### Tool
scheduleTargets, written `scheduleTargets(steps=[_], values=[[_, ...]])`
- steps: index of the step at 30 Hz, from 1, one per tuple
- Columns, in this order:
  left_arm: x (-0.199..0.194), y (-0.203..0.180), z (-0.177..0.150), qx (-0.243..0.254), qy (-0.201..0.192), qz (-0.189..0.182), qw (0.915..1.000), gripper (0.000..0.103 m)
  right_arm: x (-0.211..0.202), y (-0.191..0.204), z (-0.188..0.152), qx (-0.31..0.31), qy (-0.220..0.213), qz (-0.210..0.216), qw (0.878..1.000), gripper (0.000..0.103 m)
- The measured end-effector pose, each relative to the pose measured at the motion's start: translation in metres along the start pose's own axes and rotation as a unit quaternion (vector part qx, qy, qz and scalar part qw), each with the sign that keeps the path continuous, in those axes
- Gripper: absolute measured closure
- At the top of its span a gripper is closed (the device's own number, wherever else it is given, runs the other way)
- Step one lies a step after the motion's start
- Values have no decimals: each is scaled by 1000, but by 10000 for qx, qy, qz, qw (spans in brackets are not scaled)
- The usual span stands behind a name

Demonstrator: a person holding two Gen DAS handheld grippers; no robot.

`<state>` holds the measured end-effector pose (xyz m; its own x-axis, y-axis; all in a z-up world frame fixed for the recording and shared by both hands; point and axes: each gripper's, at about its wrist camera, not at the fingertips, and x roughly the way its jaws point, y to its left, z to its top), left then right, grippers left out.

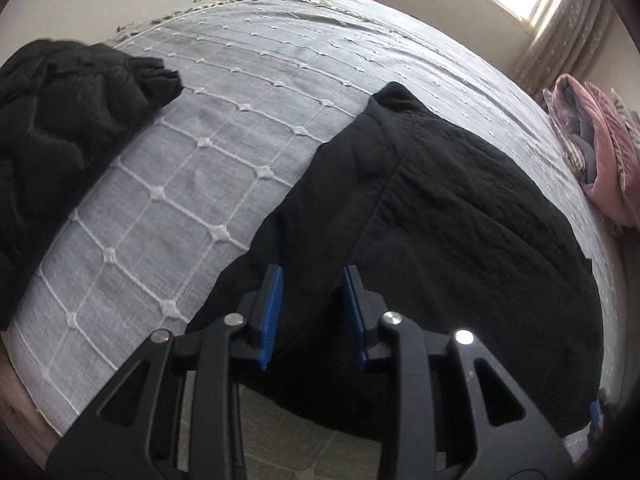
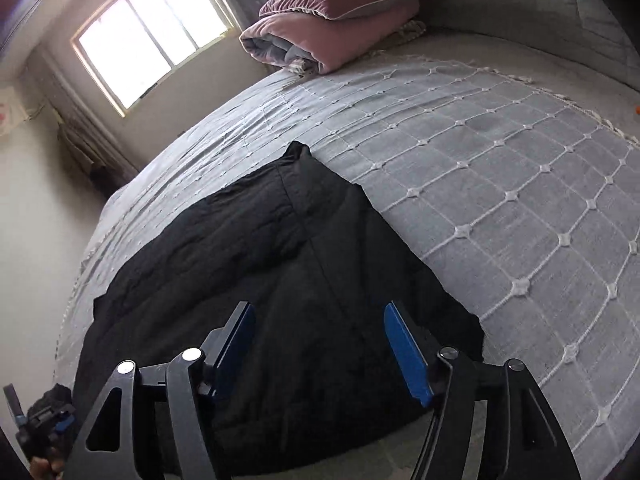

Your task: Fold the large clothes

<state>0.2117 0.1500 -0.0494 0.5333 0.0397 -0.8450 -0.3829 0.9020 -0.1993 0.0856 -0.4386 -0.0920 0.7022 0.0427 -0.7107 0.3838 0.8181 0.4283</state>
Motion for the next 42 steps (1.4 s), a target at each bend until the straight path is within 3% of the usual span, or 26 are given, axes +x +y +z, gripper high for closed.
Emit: scheduleTargets(steps=[3, 6, 10, 15, 19, 22, 23, 24, 26, 28, 29, 30, 33, 38, 42], values=[[5, 0, -8, 60, -60, 120, 9999, 70, 10, -11, -5, 7, 43, -199, 9998, 65], [20, -4, -14, 165, -87, 379, 9991, 70, 30, -4, -6, -453, 41, -635, 9969, 74], [23, -13, -16, 461, -213, 675, 9964, 70, 57, -2, 0, -726, 157, -808, 9940, 75], [13, 0, -12, 223, -290, 473, 9982, 70, 64, -3, 3, -594, 198, -947, 9935, 75], [-27, -2, -14, 181, -821, 918, 9922, 70, 40, 4, 4, -462, -94, -1091, 9929, 71], [-65, -36, -18, 655, -1218, 608, 9885, 60, 5, 29, -2, -654, -592, -748, 9933, 50], [-71, -49, -18, 835, -1219, 447, 9880, 52, 0, 37, -4, -740, -665, -554, 9935, 45], [-77, -67, -19, 1053, -1118, 142, 9880, 46, -3, 48, -8, -851, -680, -295, 9936, 43], [-76, -91, -19, 1122, -808, -401, 9896, 46, 2, 71, -16, -1057, -518, 34, 9930, 43], [-64, -105, -19, 1117, -541, -594, 9905, 46, 10, 94, -25, -1299, -376, 180, 9906, 44], [-55, -109, -20, 1152, -488, -532, 9907, 46, 13, 108, -31, -1530, -312, 303, 9873, 47], [-46, -111, -22, 1206, -468, -434, 9906, 46, 13, 120, -38, -1737, -294, 454, 9833, 60], [-17, -101, -32, 1255, -288, -50, 9917, 46, 8, 156, -64, -2336, -209, 1026, 9667, 79], [0, -61, -19, 762, -132, 74, 9970, 46, 31, 189, -103, -2814, 556, 1317, 9489, 84], [10, -44, -14, 362, 30, -87, 9993, 46, 57, 201, -131, -3088, 981, 879, 9420, 84]])
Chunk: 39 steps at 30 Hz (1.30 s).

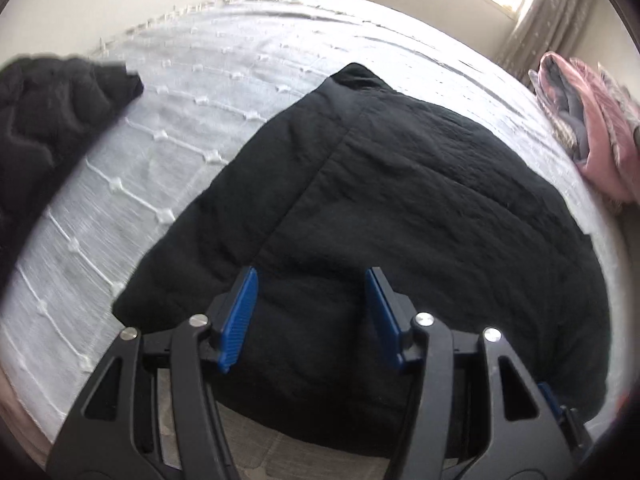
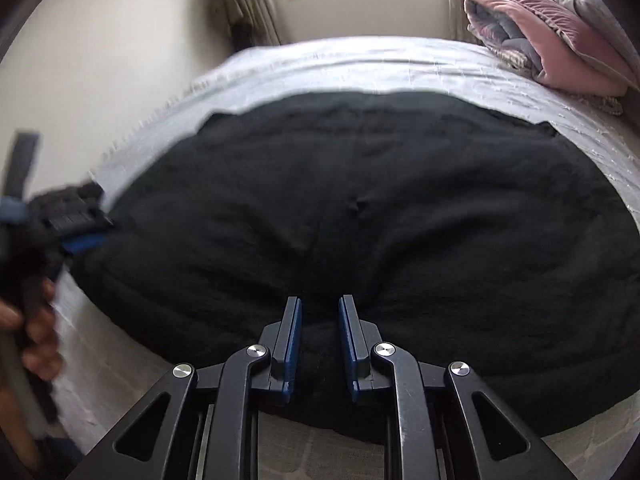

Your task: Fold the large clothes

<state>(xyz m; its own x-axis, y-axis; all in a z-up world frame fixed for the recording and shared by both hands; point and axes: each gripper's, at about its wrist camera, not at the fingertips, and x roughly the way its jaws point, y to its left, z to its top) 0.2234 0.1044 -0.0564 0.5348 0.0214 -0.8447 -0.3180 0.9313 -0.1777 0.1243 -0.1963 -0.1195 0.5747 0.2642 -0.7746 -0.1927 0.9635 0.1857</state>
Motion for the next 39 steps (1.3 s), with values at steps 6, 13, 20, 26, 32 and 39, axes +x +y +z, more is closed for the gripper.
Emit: scheduleTargets(steps=[6, 13, 20, 26, 32, 39], values=[[-1, -11, -3, 276, -44, 231, 9993, 46, -4, -14, 6, 352, 49, 352, 9987, 84], [-1, -1, 1, -17, 35, -3, 10000, 46, -29, -22, 71, 432, -527, 311, 9972, 84], [0, -4, 1, 27, 66, -14, 10000, 45, 80, -34, 108, 657, 566, 0, 9962, 86], [4, 0, 4, -128, 156, -50, 9998, 45, 77, -23, 108, 191, 411, -213, 9987, 85], [5, 1, 6, -175, 179, -79, 9997, 45, 62, -39, 162, 608, -93, 91, 9981, 85], [6, 2, 8, -171, 217, -161, 9995, 45, 149, -51, 182, 838, 392, -249, 9954, 87]])
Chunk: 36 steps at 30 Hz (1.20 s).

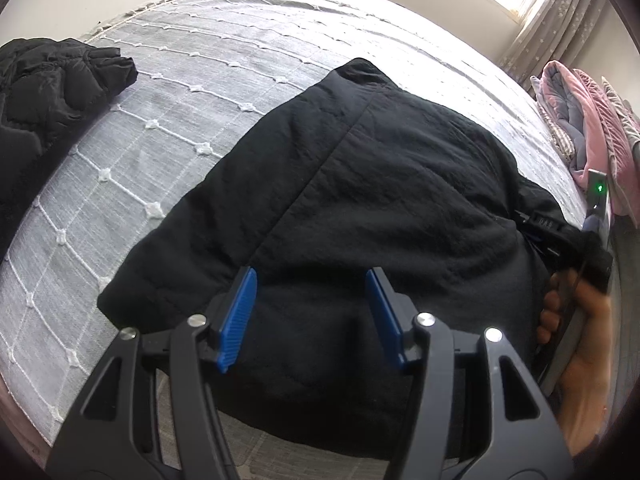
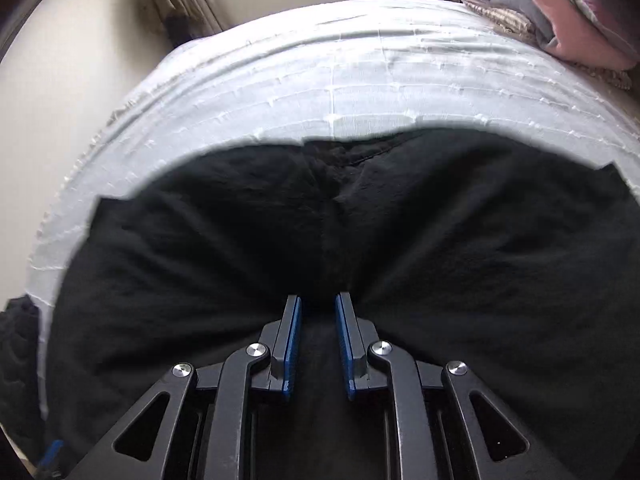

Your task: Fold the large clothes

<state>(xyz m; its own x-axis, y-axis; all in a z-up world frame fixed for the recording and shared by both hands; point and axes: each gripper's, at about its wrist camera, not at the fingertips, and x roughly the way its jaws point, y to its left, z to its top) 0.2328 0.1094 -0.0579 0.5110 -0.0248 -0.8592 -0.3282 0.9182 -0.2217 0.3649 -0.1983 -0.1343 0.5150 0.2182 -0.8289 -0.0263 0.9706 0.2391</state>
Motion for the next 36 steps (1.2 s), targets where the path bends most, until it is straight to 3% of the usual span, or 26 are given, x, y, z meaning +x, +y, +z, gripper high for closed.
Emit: scheduleTargets(steps=[2, 7, 10, 15, 20, 23, 26, 28, 32, 36], values=[[1, 2, 1, -39, 15, -32, 10000, 45, 0, 1, 6, 209, -7, 31, 9998, 87], [2, 5, 1, -49, 49, -77, 9999, 45, -6, 12, 7, -104, 23, -91, 9999, 86], [2, 7, 2, -76, 58, -107, 9999, 45, -28, 2, 2, 222, -135, 39, 9997, 83], [0, 7, 1, -119, 73, -152, 9998, 45, -86, 9, -34, 19, -287, 390, 9988, 83], [0, 4, -2, -7, 39, -106, 9999, 45, -135, 36, -75, -389, -251, 451, 9979, 83], [0, 3, -2, 23, 26, -85, 10000, 45, -138, 41, -98, -472, -84, 451, 9978, 83], [1, 2, -1, 49, 26, -84, 9999, 45, -90, 31, -126, -397, 399, 331, 9979, 85], [2, 2, -1, 38, 49, -95, 9999, 45, -81, 30, -130, -541, 39, 339, 9979, 85], [1, 4, -1, 52, 52, -152, 9999, 45, -100, 27, -123, -229, 220, 456, 9985, 85], [1, 3, -1, 9, 66, -132, 9999, 44, -148, 26, -144, -245, 94, 591, 9979, 84]])
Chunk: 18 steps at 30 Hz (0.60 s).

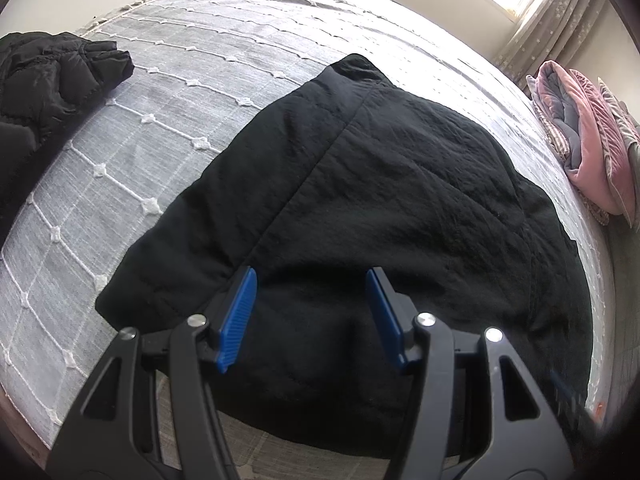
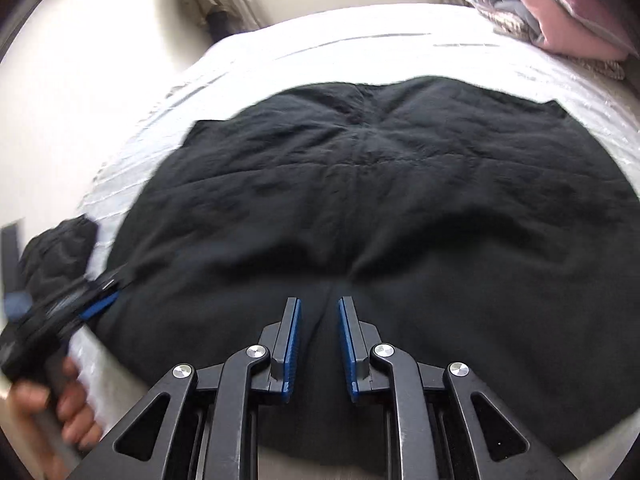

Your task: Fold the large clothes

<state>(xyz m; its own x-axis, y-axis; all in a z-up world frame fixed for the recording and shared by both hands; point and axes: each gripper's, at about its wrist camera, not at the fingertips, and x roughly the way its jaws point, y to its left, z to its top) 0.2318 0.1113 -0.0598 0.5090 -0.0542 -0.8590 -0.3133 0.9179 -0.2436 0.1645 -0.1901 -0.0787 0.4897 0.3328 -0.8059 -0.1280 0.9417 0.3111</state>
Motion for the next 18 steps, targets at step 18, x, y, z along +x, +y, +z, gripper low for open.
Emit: scheduleTargets(steps=[18], values=[[-33, 29, -4, -387, -104, -1045, 9937, 39, -28, -15, -51, 5, -644, 518, 9966, 83]])
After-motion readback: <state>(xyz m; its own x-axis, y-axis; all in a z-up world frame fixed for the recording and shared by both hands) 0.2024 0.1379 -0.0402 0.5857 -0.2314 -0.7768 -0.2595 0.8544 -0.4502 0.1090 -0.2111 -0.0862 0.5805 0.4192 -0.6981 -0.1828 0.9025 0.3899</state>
